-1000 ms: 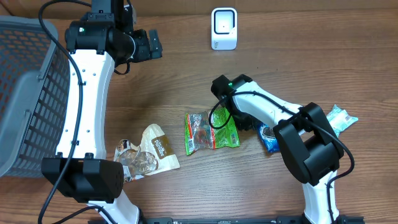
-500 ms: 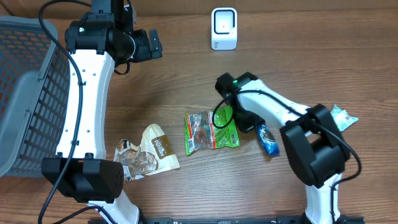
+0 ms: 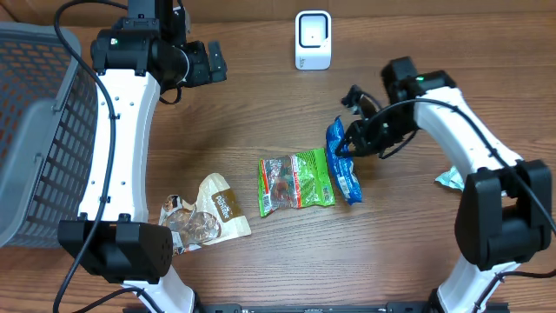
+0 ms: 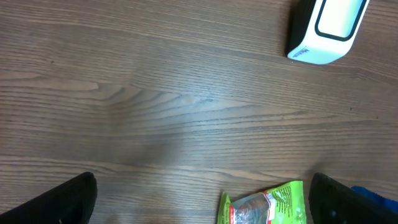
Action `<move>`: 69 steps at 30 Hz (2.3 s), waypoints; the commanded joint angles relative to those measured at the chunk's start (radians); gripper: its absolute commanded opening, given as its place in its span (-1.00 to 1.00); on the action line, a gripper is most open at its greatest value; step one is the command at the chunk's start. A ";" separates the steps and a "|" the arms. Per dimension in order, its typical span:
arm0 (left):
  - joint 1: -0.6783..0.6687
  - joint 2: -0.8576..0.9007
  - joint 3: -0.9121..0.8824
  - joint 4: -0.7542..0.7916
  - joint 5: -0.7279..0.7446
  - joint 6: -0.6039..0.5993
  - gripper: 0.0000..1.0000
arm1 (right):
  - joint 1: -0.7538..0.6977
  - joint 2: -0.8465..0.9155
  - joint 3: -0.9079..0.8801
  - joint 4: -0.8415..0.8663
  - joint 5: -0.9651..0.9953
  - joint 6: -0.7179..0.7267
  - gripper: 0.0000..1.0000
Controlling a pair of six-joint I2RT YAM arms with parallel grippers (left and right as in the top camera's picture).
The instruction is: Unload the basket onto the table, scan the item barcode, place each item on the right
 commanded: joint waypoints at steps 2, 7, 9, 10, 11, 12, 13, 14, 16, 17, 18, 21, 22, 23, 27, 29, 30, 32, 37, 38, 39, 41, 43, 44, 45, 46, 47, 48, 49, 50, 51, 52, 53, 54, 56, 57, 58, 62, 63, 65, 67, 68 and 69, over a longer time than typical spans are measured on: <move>-0.004 0.002 0.014 0.000 -0.006 -0.010 1.00 | -0.039 0.071 -0.073 0.020 -0.184 -0.070 -0.92; -0.004 0.002 0.014 0.000 -0.006 -0.010 1.00 | -0.075 0.146 -0.087 0.049 -0.072 0.046 -0.81; -0.004 0.002 0.014 0.000 -0.006 -0.010 1.00 | -0.087 0.154 -0.088 0.073 0.043 0.148 -0.68; -0.004 0.002 0.014 0.000 -0.006 -0.010 1.00 | -0.092 0.154 -0.088 0.080 0.100 0.185 -0.56; -0.004 0.002 0.014 0.000 -0.006 -0.010 0.99 | -0.096 0.154 -0.087 0.088 0.167 0.226 -0.43; -0.004 0.002 0.014 0.000 -0.006 -0.010 1.00 | -0.100 0.154 -0.082 0.088 0.228 0.264 -0.28; -0.004 0.002 0.014 0.000 -0.006 -0.010 0.99 | -0.106 0.154 -0.077 0.087 0.304 0.310 -0.11; -0.004 0.002 0.014 0.000 -0.006 -0.010 0.99 | -0.113 0.154 -0.072 0.085 0.392 0.361 0.14; -0.004 0.002 0.014 0.000 -0.006 -0.010 1.00 | -0.126 0.154 -0.053 0.060 0.500 0.413 1.00; -0.004 0.002 0.014 0.000 -0.006 -0.010 1.00 | -0.132 0.154 -0.039 0.044 0.536 0.423 1.00; -0.004 0.002 0.014 0.000 -0.006 -0.010 1.00 | -0.139 0.154 -0.018 0.023 0.570 0.433 1.00; -0.004 0.002 0.014 0.000 -0.006 -0.010 0.99 | -0.143 0.152 0.080 -0.052 0.627 0.436 1.00; -0.004 0.002 0.014 0.000 -0.006 -0.010 1.00 | -0.143 0.150 0.104 -0.068 0.632 0.436 1.00; -0.004 0.002 0.014 0.000 -0.006 -0.010 0.99 | -0.140 0.146 0.151 -0.095 0.633 0.436 1.00; -0.004 0.002 0.014 0.000 -0.006 -0.010 1.00 | -0.123 0.117 0.296 -0.182 0.628 0.436 1.00; -0.004 0.002 0.014 0.000 -0.006 -0.010 0.99 | -0.117 0.096 0.362 -0.225 0.597 0.425 1.00; -0.004 0.002 0.014 0.000 -0.006 -0.010 1.00 | -0.115 0.078 0.396 -0.245 0.564 0.406 1.00; -0.004 0.002 0.014 0.000 -0.006 -0.010 0.99 | -0.115 0.036 0.437 -0.267 0.502 0.383 1.00; -0.004 0.002 0.014 0.000 -0.006 -0.010 1.00 | -0.115 -0.110 0.450 -0.312 0.461 0.374 1.00; -0.004 0.002 0.014 0.000 -0.006 -0.010 1.00 | -0.115 -0.132 0.450 -0.331 0.460 0.359 1.00; -0.004 0.002 0.014 0.000 -0.006 -0.010 1.00 | -0.115 -0.142 0.450 -0.346 0.460 0.348 1.00; -0.004 0.002 0.014 0.000 -0.006 -0.010 0.99 | -0.115 -0.146 0.446 -0.381 0.461 0.326 1.00; -0.004 0.002 0.014 0.000 -0.006 -0.010 1.00 | -0.115 -0.145 0.406 -0.380 0.465 0.322 1.00; -0.004 0.002 0.014 0.000 -0.006 -0.010 0.99 | -0.115 -0.145 0.354 -0.355 0.465 0.282 1.00; -0.004 0.002 0.014 0.000 -0.006 -0.010 1.00 | -0.115 -0.145 0.284 -0.325 0.465 0.235 1.00; -0.004 0.002 0.014 0.000 -0.006 -0.010 1.00 | -0.115 -0.145 0.238 -0.304 0.464 0.219 0.96; -0.004 0.002 0.014 0.000 -0.006 -0.010 1.00 | -0.115 -0.145 0.192 -0.280 0.465 0.217 0.72; -0.004 0.002 0.014 0.000 -0.006 -0.010 0.99 | -0.116 -0.145 0.148 -0.257 0.465 0.217 0.48; -0.004 0.002 0.014 0.000 -0.006 -0.010 1.00 | -0.117 -0.145 0.101 -0.233 0.465 0.217 0.05; -0.004 0.002 0.014 0.000 -0.006 -0.010 1.00 | -0.118 -0.145 0.048 -0.204 0.470 0.218 -0.46; -0.004 0.002 0.014 0.000 -0.006 -0.010 0.99 | -0.118 -0.145 0.016 -0.188 0.478 0.219 -0.66; -0.004 0.002 0.014 0.000 -0.006 -0.010 0.99 | -0.118 -0.145 -0.029 -0.164 0.492 0.226 -0.84; -0.004 0.002 0.014 0.000 -0.006 -0.010 0.99 | -0.118 -0.145 -0.066 -0.143 0.504 0.232 -0.92; -0.004 0.002 0.014 0.000 -0.006 -0.010 1.00 | -0.119 -0.145 -0.106 -0.120 0.521 0.253 -0.92; -0.004 0.002 0.014 0.000 -0.006 -0.010 1.00 | -0.118 -0.145 -0.167 -0.080 0.572 0.329 -0.92; -0.004 0.002 0.014 0.000 -0.006 -0.010 1.00 | -0.118 -0.145 -0.188 -0.064 0.580 0.355 -0.92; -0.004 0.002 0.014 0.000 -0.006 -0.010 0.99 | -0.118 -0.145 -0.211 -0.045 0.581 0.378 -0.92; -0.004 0.002 0.014 0.000 -0.006 -0.010 1.00 | -0.099 -0.145 -0.293 0.010 0.564 0.447 -0.92; -0.004 0.002 0.014 0.000 -0.006 -0.010 1.00 | -0.089 -0.145 -0.318 0.021 0.550 0.448 -0.92; -0.004 0.002 0.014 0.000 -0.006 -0.010 1.00 | -0.071 -0.145 -0.358 0.045 0.513 0.471 -0.92; -0.004 0.002 0.014 0.000 -0.006 -0.010 1.00 | -0.045 -0.145 -0.400 0.084 0.455 0.475 -0.92; -0.004 0.002 0.014 0.000 -0.006 -0.010 0.99 | -0.029 -0.145 -0.419 0.105 0.435 0.488 -0.92; -0.004 0.002 0.014 0.000 -0.006 -0.010 1.00 | -0.009 -0.145 -0.438 0.132 0.415 0.505 -0.92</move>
